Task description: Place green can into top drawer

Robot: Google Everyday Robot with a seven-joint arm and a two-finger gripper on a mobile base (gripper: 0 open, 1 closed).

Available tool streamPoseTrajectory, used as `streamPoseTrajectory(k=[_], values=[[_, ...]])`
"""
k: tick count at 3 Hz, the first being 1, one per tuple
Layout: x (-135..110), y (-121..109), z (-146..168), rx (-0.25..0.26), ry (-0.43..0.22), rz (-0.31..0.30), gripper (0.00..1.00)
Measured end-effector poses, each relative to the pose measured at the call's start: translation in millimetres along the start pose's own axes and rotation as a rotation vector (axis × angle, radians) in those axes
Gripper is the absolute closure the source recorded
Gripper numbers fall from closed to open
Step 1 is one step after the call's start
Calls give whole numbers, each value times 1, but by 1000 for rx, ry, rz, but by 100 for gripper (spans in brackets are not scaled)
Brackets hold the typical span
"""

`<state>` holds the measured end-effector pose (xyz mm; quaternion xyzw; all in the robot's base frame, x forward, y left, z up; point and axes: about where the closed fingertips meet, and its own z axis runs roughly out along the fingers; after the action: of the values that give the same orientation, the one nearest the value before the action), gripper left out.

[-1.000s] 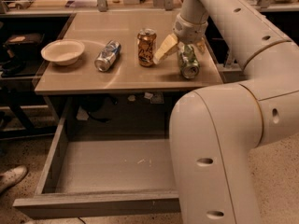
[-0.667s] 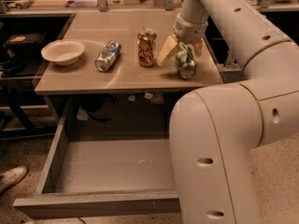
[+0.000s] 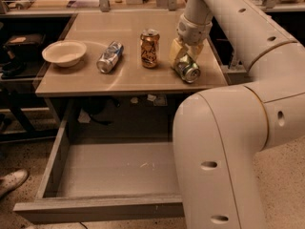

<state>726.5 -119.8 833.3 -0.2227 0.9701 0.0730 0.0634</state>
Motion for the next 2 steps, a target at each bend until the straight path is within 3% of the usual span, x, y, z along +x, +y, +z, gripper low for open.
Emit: streamPoseTrajectory(k=[1, 2], values=[[0, 0, 0, 0, 0, 0, 89], [-7, -1, 1, 6, -23, -2, 100]])
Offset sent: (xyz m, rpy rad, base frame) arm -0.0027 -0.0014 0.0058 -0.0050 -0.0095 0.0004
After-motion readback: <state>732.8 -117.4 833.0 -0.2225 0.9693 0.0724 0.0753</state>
